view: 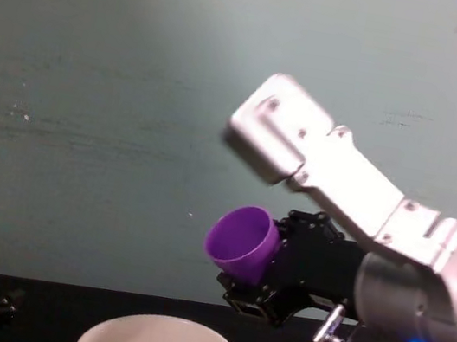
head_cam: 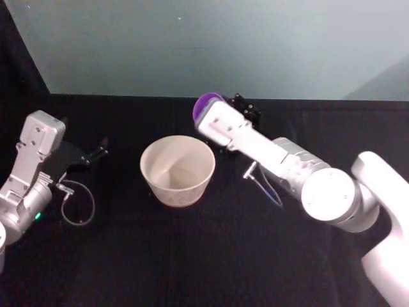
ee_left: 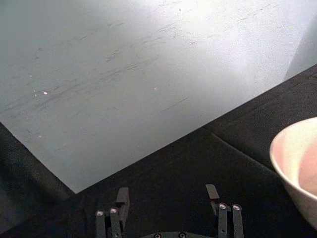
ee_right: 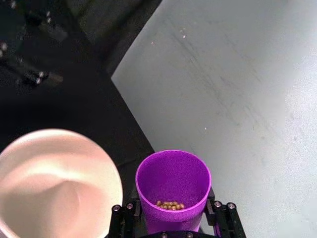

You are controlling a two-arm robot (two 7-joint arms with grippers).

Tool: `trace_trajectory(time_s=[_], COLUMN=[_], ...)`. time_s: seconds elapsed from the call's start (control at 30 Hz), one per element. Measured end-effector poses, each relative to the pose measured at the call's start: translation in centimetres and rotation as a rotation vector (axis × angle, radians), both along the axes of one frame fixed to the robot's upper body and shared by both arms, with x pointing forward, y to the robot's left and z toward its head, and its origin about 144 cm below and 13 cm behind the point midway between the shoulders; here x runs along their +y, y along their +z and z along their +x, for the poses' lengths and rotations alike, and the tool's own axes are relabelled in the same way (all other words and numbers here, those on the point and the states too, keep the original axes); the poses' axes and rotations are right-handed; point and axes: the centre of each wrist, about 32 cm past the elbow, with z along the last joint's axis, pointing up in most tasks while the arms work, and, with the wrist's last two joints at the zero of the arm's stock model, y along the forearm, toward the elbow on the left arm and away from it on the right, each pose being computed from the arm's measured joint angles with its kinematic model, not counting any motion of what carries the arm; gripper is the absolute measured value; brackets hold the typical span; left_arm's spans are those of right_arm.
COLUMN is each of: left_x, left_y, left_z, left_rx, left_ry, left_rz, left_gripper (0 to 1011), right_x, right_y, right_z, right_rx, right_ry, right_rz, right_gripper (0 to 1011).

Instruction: Pick up the cup and pour the mung beans from the cup into the bowl.

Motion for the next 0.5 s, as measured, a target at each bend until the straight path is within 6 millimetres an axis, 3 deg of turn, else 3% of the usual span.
trace_trajectory(time_s=[0.5], left_x=[0.0], left_y=[0.0], left_z=[0.0], left_rx=[0.000], left_ry=[0.000], left_rz=[0.000], left_gripper=[1000], right_x=[3.0], right_y=[-0.6], right_z=[-0.7], right_rx=[-0.121], right_ry=[-0.010], right_rz=[-0.281], right_gripper=[724])
